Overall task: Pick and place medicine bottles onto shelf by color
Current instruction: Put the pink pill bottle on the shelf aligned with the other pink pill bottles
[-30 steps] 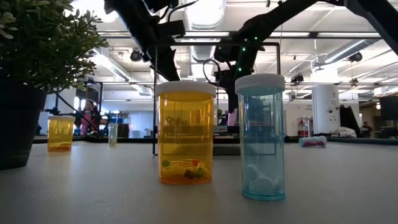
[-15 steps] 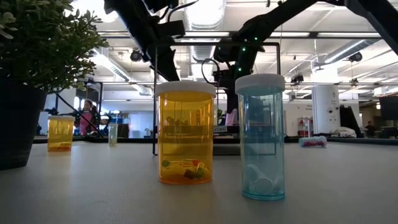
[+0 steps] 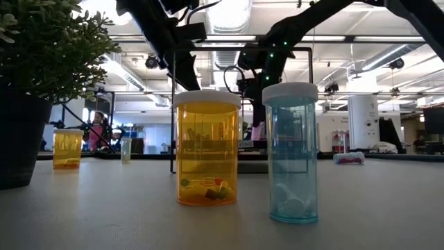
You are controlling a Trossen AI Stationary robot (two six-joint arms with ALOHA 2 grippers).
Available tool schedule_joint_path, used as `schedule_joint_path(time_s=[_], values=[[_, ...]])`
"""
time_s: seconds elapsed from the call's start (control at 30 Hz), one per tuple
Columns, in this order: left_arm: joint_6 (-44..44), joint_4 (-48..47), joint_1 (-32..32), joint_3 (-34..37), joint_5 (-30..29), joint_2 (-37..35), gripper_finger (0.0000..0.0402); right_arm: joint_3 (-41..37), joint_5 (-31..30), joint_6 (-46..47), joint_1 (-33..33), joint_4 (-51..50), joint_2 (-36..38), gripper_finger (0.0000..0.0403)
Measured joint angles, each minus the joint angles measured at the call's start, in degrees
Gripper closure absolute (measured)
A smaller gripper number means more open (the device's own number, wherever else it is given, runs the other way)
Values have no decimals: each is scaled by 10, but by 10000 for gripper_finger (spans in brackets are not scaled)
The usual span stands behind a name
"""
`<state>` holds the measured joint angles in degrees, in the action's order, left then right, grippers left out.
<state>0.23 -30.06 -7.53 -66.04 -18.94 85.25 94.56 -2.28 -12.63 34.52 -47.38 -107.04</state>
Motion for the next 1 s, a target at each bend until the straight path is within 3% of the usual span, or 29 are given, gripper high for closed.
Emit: schedule_joint_path(time_s=[1.0], values=[[-1,0,0,0,0,0,204,-12,1,-9,0,19,0,287]])
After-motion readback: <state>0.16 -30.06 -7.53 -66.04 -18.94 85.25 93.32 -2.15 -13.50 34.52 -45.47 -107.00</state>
